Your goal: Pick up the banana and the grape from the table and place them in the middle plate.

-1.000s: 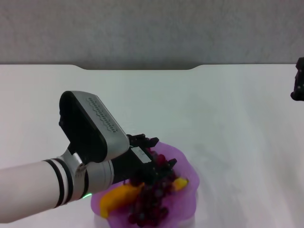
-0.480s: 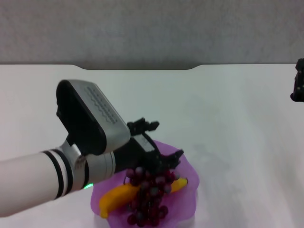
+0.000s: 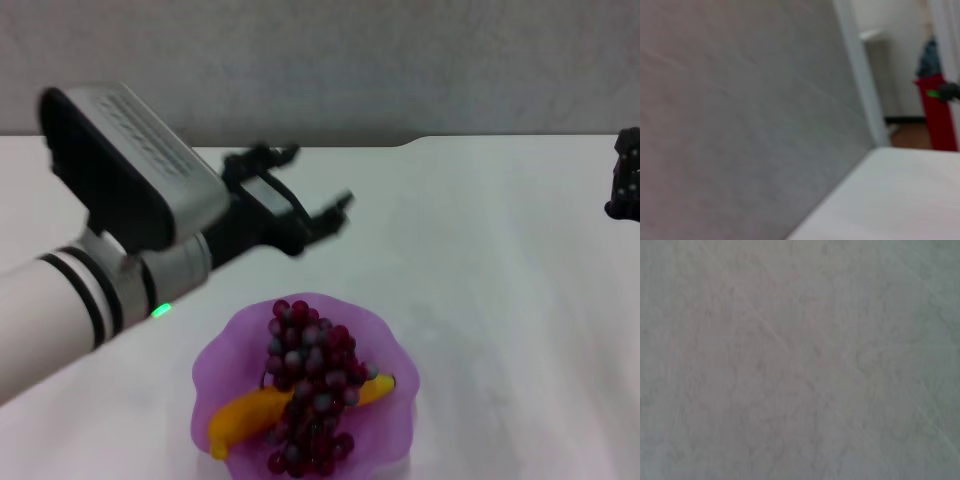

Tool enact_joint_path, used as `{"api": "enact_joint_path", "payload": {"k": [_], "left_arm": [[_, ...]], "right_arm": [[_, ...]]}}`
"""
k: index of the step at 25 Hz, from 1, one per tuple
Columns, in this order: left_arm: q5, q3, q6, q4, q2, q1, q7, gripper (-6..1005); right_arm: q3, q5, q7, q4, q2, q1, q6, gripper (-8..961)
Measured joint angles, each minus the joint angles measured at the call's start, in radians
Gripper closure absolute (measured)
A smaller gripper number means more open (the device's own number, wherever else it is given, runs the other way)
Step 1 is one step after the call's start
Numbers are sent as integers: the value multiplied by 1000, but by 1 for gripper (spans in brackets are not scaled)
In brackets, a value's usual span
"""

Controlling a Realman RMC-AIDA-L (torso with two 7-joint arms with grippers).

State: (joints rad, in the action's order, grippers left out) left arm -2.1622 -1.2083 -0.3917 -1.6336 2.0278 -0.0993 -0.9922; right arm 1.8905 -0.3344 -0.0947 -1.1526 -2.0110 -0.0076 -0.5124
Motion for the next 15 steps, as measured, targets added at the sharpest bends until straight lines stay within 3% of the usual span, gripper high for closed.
{"api": "enact_joint_path", "payload": {"k": [7,12,15], "left_arm": [[5,-1,304,20,-1,55,-37,286],[8,-1,523,55,-1,97,-34,486],[9,1,646,80,-1,113,-2,554]], "right_arm": [[6,2,-1,27,0,2,-45,937],[14,1,-1,51,0,3,-90,937],[15,0,-1,62,0,3,-111,937]]}}
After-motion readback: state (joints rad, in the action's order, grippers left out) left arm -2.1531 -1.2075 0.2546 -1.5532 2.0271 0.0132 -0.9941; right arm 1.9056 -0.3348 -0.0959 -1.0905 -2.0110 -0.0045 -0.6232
